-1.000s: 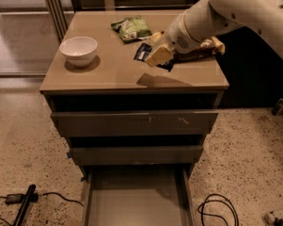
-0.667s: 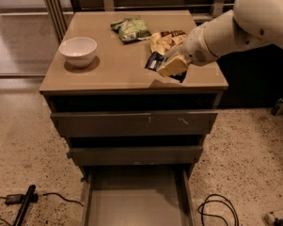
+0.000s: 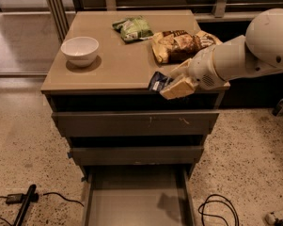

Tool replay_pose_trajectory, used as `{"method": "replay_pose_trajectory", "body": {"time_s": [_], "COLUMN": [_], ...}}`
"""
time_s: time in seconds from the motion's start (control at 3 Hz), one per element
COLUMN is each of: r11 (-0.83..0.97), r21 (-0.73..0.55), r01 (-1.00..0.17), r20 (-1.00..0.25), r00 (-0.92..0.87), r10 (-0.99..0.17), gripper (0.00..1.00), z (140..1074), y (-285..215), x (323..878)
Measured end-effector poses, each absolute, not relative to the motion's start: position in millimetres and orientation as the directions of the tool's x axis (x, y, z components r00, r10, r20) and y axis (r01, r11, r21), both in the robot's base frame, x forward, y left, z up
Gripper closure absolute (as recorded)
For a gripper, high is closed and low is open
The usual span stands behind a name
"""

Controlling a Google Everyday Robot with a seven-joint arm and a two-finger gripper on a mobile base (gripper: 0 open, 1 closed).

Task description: Place rxbar blueberry into bottom drawer

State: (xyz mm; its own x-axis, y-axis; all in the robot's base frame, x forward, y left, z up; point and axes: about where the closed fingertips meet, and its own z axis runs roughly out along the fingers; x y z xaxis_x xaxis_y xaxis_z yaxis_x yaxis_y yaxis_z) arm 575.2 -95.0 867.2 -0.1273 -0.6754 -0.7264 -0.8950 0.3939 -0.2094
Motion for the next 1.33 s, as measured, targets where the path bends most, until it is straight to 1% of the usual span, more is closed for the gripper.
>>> {"method": "replay_pose_trajectory", "body": {"time_s": [0.33, 1.0, 1.33], "r11": [0.358, 0.265, 0.262], "r21": [-0.19, -0.108, -0.119], "r01": [-0.914, -0.958, -0.958], "r20": [-0.747, -0.754, -0.742], "r00": [-0.102, -0.095, -0.09], "r10": [-0.656, -0.65, -0.665], "gripper": [1.0, 1.0, 1.0], "z": [846.4, 743.0, 688.2], "y": [-67.6, -3.0, 12.5], "x": [548.4, 479.9, 467.3]}}
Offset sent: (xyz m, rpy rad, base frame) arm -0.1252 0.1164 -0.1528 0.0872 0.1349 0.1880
